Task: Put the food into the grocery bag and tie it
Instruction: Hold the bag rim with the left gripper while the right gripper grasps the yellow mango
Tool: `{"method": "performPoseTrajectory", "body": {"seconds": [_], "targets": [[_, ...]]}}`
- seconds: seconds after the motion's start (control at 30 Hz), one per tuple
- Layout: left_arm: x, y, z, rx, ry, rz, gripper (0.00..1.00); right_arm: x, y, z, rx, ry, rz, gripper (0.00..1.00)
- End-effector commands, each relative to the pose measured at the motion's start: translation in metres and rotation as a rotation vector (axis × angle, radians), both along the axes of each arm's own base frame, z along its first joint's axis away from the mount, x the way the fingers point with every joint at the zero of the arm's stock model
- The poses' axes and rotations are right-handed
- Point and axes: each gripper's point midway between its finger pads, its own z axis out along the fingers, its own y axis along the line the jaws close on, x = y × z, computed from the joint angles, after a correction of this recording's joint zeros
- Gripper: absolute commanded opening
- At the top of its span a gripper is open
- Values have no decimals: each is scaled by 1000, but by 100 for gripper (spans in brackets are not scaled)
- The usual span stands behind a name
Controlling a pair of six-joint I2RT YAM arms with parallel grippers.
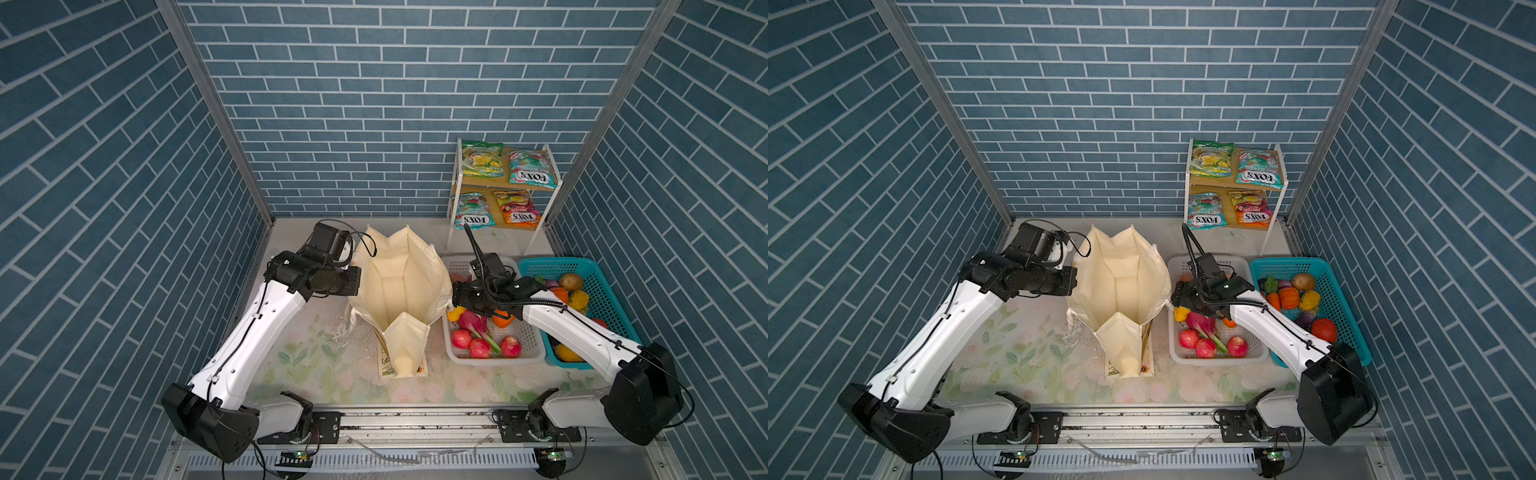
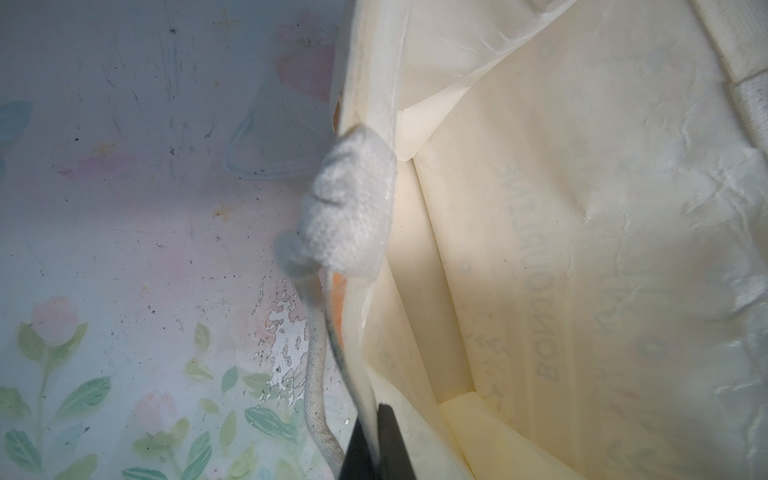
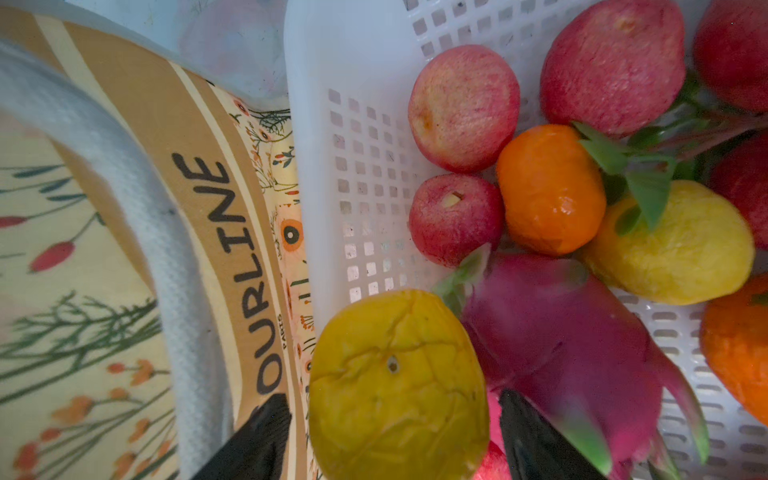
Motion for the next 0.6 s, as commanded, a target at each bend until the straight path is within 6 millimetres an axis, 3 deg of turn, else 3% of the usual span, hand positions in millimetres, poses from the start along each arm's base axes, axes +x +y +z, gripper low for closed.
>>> {"method": "performPoseTrajectory", "body": {"seconds": [0.0, 0.57], "targets": [[-4, 1, -1, 11, -6, -14, 0, -1, 1, -6, 21, 29, -27, 80], [-6, 3, 1, 10, -13, -14, 0, 0, -2, -16, -7, 42, -34, 71]]}}
